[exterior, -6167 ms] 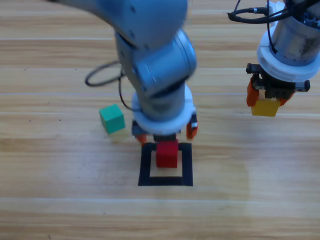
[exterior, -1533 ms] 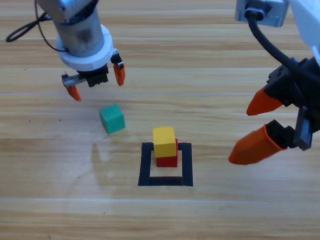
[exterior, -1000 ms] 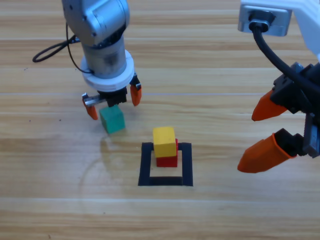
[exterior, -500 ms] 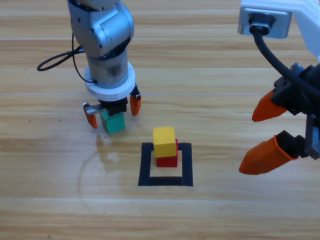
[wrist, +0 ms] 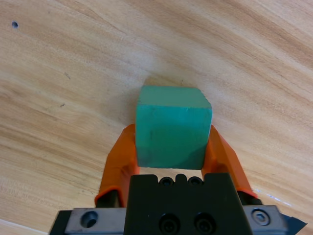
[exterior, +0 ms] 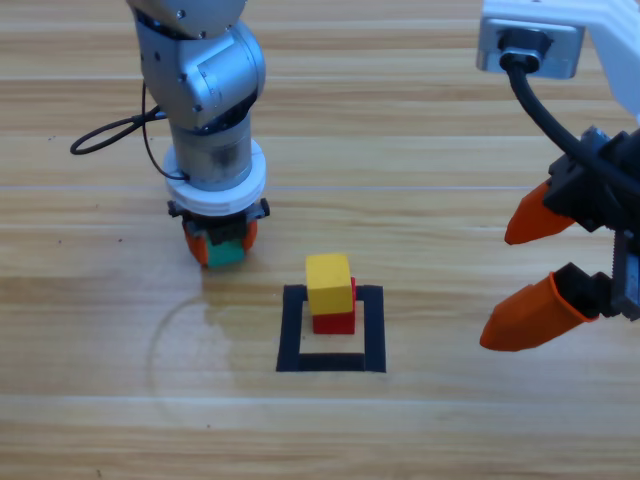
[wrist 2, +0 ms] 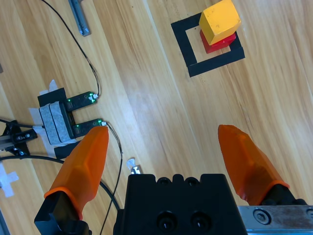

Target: Stack the blocks in the rectangular block: red at the bottom, yellow in the middle, green on top

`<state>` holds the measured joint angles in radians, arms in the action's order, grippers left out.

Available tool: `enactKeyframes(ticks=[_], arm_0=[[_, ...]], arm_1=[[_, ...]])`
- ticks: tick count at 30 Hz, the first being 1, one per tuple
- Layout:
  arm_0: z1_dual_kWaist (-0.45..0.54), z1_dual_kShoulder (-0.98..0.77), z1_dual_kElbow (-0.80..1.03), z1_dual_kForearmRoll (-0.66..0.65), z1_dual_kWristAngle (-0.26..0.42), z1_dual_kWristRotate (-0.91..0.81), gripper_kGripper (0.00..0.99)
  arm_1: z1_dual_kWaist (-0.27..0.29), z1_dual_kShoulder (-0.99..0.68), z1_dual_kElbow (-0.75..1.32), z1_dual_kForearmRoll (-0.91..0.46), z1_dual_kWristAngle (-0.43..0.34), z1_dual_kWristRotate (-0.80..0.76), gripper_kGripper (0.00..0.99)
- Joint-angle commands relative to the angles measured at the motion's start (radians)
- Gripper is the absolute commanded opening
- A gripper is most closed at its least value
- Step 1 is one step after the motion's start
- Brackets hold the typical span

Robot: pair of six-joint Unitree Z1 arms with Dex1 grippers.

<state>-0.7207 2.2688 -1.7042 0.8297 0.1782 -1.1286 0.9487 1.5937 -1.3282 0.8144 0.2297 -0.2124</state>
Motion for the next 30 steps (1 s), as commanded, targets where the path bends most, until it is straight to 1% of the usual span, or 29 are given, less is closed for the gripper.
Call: enactKeyframes(ticks=[1, 2, 3, 5, 7, 10, 12, 13, 14, 16, 19, 22, 24, 27, 29, 30], arm_0=[[-0.003, 0.038, -0.002, -0.008, 0.018, 0.062, 0.172], [-0.003, 0.024, -0.005, -0.001, 0.029, 0.084, 0.121], [-0.005, 0.008, -0.006, -0.001, 0.035, 0.11, 0.101], [-0.013, -0.034, -0.034, 0.014, 0.049, 0.182, 0.091], [-0.028, -0.081, -0.081, 0.058, 0.049, 0.273, 0.091], [-0.052, -0.183, -0.106, 0.1, 0.041, 0.397, 0.083], [-0.071, -0.259, -0.095, 0.111, 0.024, 0.475, 0.037], [-0.08, -0.302, -0.075, 0.111, 0.03, 0.492, 0.0], [-0.095, -0.341, -0.057, 0.103, 0.033, 0.529, 0.0], [-0.123, -0.361, -0.066, 0.115, 0.026, 0.598, 0.0], [-0.161, -0.331, -0.129, 0.173, -0.005, 0.701, 0.0], [-0.194, -0.281, -0.218, 0.252, -0.034, 0.744, 0.0], [-0.212, -0.203, -0.348, 0.344, -0.069, 0.76, 0.0], [-0.25, -0.049, -0.601, 0.486, -0.097, 0.753, 0.0], [-0.256, -0.003, -0.634, 0.493, -0.115, 0.737, 0.0], [-0.256, 0.023, -0.641, 0.493, -0.115, 0.701, 0.0]], arm_1=[[0.027, -0.006, 0.018, 0.014, 0.016, -0.007, 0.99], [0.027, -0.006, 0.018, 0.014, 0.016, -0.007, 0.99], [0.027, -0.006, 0.018, 0.014, 0.016, -0.007, 0.99], [0.027, -0.006, 0.017, 0.014, 0.016, -0.007, 0.99], [0.027, -0.006, 0.018, 0.015, 0.016, -0.007, 0.99], [0.027, -0.004, 0.018, 0.015, 0.014, -0.009, 0.99], [0.027, -0.004, 0.018, 0.017, 0.016, -0.009, 0.99], [0.027, -0.004, 0.018, 0.017, 0.014, -0.009, 0.99], [0.027, -0.004, 0.018, 0.019, 0.016, -0.009, 0.99], [0.027, -0.004, 0.017, 0.02, 0.014, -0.009, 0.99], [0.027, -0.006, 0.014, 0.025, 0.016, -0.009, 0.99], [0.027, -0.006, 0.014, 0.026, 0.016, -0.01, 0.99], [0.027, -0.008, 0.014, 0.028, 0.016, -0.01, 0.99], [0.027, -0.011, 0.014, 0.028, 0.016, -0.01, 0.99], [0.027, -0.012, 0.014, 0.028, 0.016, -0.01, 0.99], [0.027, -0.012, 0.014, 0.029, 0.014, -0.01, 0.99]])
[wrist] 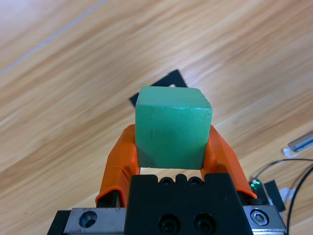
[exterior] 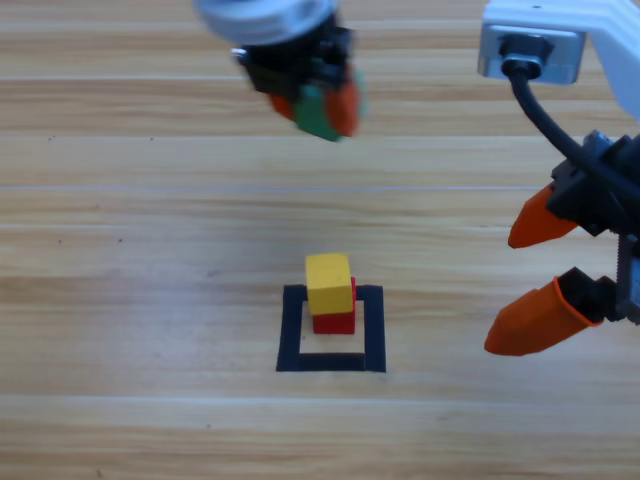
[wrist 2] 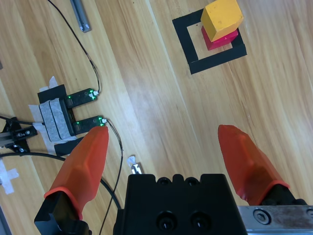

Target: Stack the blocks in the rectangular block: red at the bottom, yellow in the middle, green on top

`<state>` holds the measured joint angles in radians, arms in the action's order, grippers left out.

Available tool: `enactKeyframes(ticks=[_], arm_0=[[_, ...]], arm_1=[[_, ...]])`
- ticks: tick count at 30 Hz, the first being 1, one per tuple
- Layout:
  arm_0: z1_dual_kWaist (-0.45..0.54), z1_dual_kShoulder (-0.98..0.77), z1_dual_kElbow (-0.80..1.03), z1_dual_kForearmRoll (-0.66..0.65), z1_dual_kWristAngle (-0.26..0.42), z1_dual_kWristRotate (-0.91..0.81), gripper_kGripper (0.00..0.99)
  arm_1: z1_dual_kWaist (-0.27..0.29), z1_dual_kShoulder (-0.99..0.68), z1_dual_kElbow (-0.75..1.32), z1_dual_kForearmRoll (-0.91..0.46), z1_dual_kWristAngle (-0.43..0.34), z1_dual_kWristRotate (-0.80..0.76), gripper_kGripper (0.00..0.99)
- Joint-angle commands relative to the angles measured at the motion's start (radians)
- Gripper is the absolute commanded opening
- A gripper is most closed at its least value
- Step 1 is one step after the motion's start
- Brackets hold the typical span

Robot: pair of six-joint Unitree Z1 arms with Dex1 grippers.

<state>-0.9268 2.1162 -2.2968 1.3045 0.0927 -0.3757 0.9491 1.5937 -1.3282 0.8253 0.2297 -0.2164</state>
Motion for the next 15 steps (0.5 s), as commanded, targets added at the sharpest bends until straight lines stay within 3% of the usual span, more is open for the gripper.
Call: enactKeyframes(ticks=[1, 11, 15], arm_0=[[-0.05, 0.191, -0.053, 0.018, -0.03, -0.085, 0.0], [-0.061, 0.145, -0.027, 0.052, 0.062, -0.548, 0.0], [-0.083, 0.131, 0.019, 0.056, 0.081, -0.635, 0.0]], arm_1=[[0.026, -0.011, 0.014, 0.018, 0.016, -0.006, 0.99], [0.026, -0.009, 0.014, 0.018, 0.014, -0.009, 0.99], [0.026, -0.004, 0.014, 0.018, 0.016, -0.009, 0.99]])
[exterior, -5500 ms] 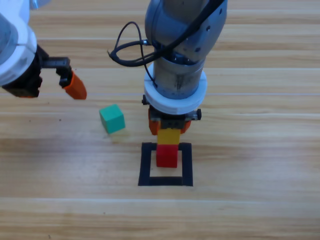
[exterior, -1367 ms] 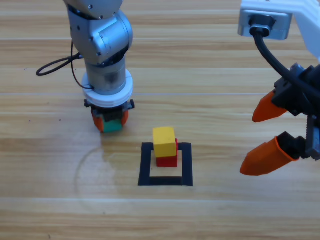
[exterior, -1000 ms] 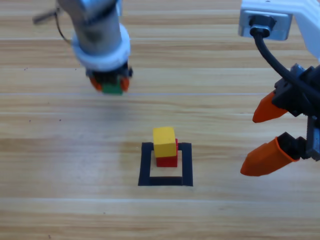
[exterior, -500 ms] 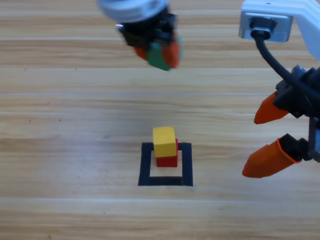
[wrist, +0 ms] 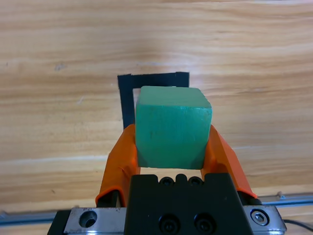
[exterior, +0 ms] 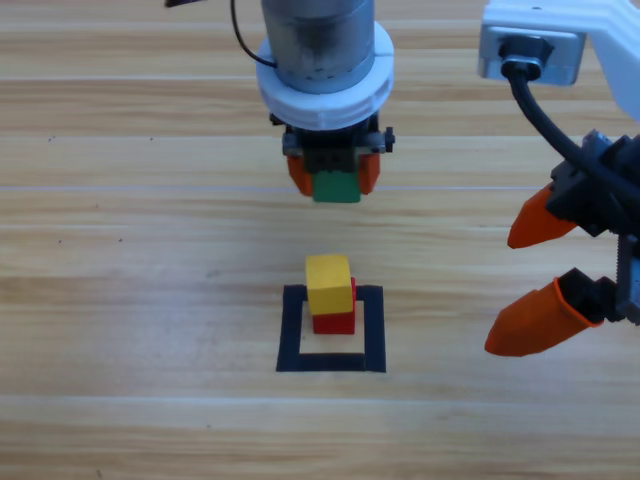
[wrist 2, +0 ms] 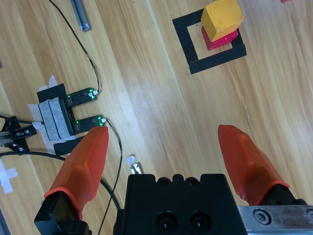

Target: Stack the blocks in the rectangular block: red at the bottom, yellow in the middle, green on top

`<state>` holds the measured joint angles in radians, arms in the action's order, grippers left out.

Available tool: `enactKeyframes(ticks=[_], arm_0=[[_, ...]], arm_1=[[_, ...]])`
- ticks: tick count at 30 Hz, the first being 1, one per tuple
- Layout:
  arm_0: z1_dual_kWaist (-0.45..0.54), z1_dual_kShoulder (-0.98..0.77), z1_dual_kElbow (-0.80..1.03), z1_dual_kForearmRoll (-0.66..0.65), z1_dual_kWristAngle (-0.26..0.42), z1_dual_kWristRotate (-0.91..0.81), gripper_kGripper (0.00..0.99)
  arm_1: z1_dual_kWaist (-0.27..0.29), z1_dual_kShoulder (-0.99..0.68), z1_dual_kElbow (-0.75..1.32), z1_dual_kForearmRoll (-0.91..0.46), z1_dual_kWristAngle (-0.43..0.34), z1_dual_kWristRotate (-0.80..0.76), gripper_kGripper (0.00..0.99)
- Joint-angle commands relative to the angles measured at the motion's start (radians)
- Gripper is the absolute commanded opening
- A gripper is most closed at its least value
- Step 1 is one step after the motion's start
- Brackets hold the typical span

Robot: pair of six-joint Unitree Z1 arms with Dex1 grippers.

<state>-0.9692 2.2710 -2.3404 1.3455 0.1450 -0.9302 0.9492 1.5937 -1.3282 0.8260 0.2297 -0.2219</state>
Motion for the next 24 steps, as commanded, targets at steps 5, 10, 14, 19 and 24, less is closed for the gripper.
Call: enactKeyframes(ticks=[5, 10, 14, 19, 24], arm_0=[[-0.063, -0.056, 0.153, 0.017, 0.041, -0.171, 0.0], [-0.086, -0.057, 0.176, 0.017, 0.039, -0.182, 0.0], [-0.095, -0.041, 0.173, 0.012, 0.036, -0.18, 0.0], [-0.101, -0.016, 0.165, 0.001, 0.036, -0.19, 0.0], [-0.101, -0.001, 0.154, -0.003, 0.038, -0.188, 0.0]], arm_1=[[0.026, -0.004, 0.014, 0.018, 0.016, -0.005, 0.99], [0.031, -0.001, 0.014, 0.018, 0.016, -0.005, 0.99], [0.031, -0.001, 0.014, 0.018, 0.016, -0.007, 0.99], [0.031, 0.003, 0.014, 0.019, 0.016, -0.007, 0.99], [0.031, 0.005, 0.014, 0.019, 0.016, -0.008, 0.99]])
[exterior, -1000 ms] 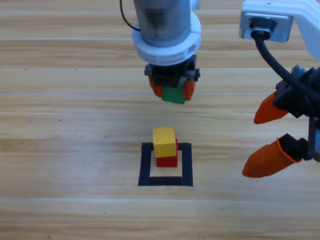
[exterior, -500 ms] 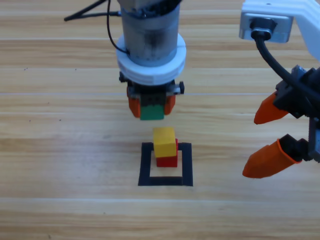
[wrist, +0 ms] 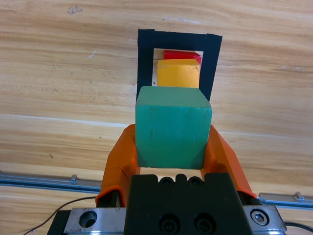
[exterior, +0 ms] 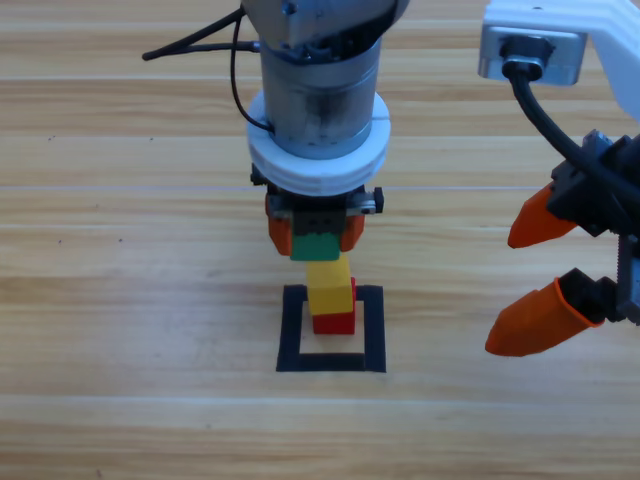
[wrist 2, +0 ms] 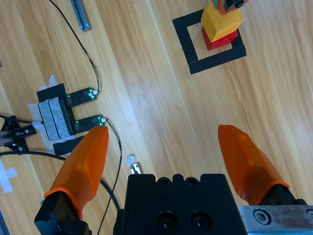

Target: Stack the blocks in the rectangular block: red at the bottom, yellow in the middle, green on top

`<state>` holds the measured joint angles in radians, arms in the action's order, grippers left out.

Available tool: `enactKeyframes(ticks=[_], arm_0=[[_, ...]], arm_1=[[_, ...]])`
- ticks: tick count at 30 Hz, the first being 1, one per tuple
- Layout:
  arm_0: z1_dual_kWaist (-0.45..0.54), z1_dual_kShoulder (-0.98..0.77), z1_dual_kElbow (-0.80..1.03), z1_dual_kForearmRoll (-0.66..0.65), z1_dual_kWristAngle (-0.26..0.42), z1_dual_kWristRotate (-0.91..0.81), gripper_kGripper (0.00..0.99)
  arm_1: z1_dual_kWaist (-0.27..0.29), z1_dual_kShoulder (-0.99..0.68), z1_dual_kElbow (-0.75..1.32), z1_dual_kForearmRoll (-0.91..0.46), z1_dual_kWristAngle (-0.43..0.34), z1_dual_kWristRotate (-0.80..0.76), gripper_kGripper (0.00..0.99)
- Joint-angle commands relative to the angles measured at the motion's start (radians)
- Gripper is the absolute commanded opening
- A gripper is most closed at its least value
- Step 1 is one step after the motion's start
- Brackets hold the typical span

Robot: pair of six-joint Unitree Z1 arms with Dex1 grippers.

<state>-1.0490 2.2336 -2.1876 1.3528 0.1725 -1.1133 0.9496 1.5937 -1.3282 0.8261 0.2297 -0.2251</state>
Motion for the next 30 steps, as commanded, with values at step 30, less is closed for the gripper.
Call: enactKeyframes(ticks=[30], arm_0=[[0.032, 0.124, -0.018, -0.04, -0.011, 0.066, 0.0]], arm_1=[[0.034, 0.009, 0.015, 0.021, 0.016, -0.011, 0.99]])
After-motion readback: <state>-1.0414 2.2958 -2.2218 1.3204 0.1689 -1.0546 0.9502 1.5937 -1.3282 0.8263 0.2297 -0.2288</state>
